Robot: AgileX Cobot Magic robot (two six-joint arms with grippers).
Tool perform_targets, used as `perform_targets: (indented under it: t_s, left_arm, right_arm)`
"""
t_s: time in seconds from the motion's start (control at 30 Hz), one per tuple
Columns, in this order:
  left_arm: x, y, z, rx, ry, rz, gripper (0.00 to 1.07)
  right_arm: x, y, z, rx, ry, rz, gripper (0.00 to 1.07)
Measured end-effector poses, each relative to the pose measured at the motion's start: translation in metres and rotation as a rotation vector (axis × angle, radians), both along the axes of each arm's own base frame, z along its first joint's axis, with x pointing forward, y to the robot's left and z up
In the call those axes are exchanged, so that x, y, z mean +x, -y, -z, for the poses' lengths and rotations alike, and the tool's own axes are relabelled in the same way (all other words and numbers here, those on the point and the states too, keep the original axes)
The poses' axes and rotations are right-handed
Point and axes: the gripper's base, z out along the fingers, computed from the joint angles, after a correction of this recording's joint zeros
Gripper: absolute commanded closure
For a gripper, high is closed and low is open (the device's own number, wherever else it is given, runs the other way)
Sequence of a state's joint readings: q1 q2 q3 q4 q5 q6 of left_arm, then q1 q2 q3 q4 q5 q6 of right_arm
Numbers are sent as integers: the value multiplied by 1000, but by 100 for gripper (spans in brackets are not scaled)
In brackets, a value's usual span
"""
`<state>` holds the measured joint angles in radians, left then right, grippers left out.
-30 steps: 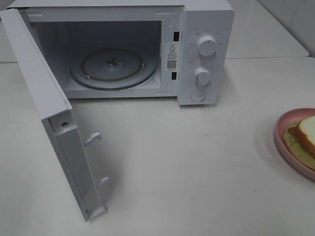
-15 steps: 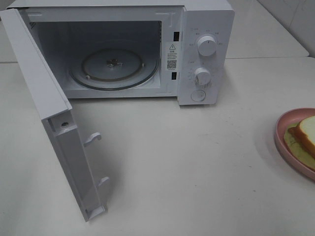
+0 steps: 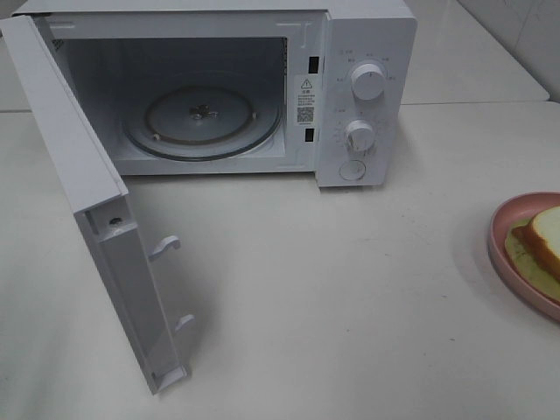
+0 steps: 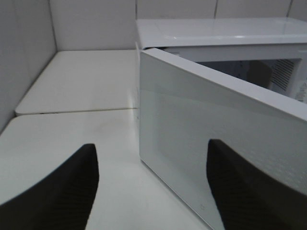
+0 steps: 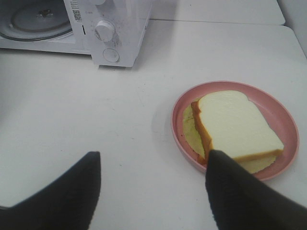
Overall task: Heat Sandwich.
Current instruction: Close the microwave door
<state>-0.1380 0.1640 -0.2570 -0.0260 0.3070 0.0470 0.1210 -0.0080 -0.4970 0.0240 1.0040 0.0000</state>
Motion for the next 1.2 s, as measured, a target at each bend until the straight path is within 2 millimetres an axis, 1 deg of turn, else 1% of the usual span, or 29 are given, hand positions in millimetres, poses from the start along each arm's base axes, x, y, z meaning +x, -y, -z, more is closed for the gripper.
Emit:
perform_targets:
  t_s: [0.1, 0.13, 0.2, 0.23, 0.27, 0.33, 0.37, 0.4, 0.43, 0.5, 0.53, 0.57, 0.6, 0.7, 0.73, 0.8, 0.9, 0.93, 1.0, 1.13, 1.2]
  left_arm:
    - [12, 7, 3, 9, -50, 70, 45]
    - [12, 7, 3, 9, -50, 70, 45]
    - [18, 10, 3, 10, -52, 94, 45]
    - [24, 13, 3, 11, -58, 115, 45]
    - [24, 13, 3, 11, -58, 115, 45]
    - [31, 17, 4, 13, -64, 135, 46]
    - [39, 21, 6, 18, -81, 151, 54]
    - [39, 21, 6, 18, -81, 151, 54]
    - [42, 23, 6, 18, -82, 157, 61]
    - [53, 28, 10, 24, -101, 175, 78]
    - [56, 30, 12, 27, -112, 181, 101]
    - [56, 30, 12, 27, -112, 181, 101]
    - [59, 32, 13, 29, -120, 183, 107]
    - [73, 36, 23, 41, -178, 183, 107]
    - [73, 36, 23, 41, -178, 183, 107]
    - [81, 39, 27, 19, -180, 176, 107]
    - [87, 41, 28, 4, -169, 172, 107]
    - [93, 43, 30, 1, -158, 171, 107]
    - [95, 44, 31, -2, -147, 171, 107]
    - [110, 50, 41, 20, -141, 185, 107]
    - [113, 51, 44, 29, -144, 191, 107]
  right_arm:
    - [0, 0, 0, 0, 0, 0, 45]
    - [0, 0, 0, 0, 0, 0, 45]
    - [0, 0, 0, 0, 0, 0, 45]
    - [0, 0, 0, 0, 0, 0, 45]
    - [0, 0, 0, 0, 0, 0, 45]
    - [0, 0, 0, 0, 0, 0, 45]
    - [0, 0, 0, 0, 0, 0, 45]
    - [0, 0, 0, 0, 0, 0, 45]
    - [0, 0, 0, 0, 0, 0, 45]
    - [0, 0, 0, 0, 0, 0, 45]
    - [0, 0, 0, 0, 0, 0, 45]
    - [0, 0, 0, 0, 0, 0, 45]
    - [0, 0, 0, 0, 0, 0, 45]
    - [0, 0, 0, 0, 0, 0, 45]
    - [0, 0, 0, 0, 0, 0, 45]
    - [0, 0, 0, 0, 0, 0, 45]
    - [0, 0, 0, 0, 0, 0, 45]
    - [0, 0, 0, 0, 0, 0, 45]
    - [0, 0, 0, 0, 0, 0, 46]
    - [0, 0, 0, 0, 0, 0, 48]
    - [0, 0, 0, 0, 0, 0, 48]
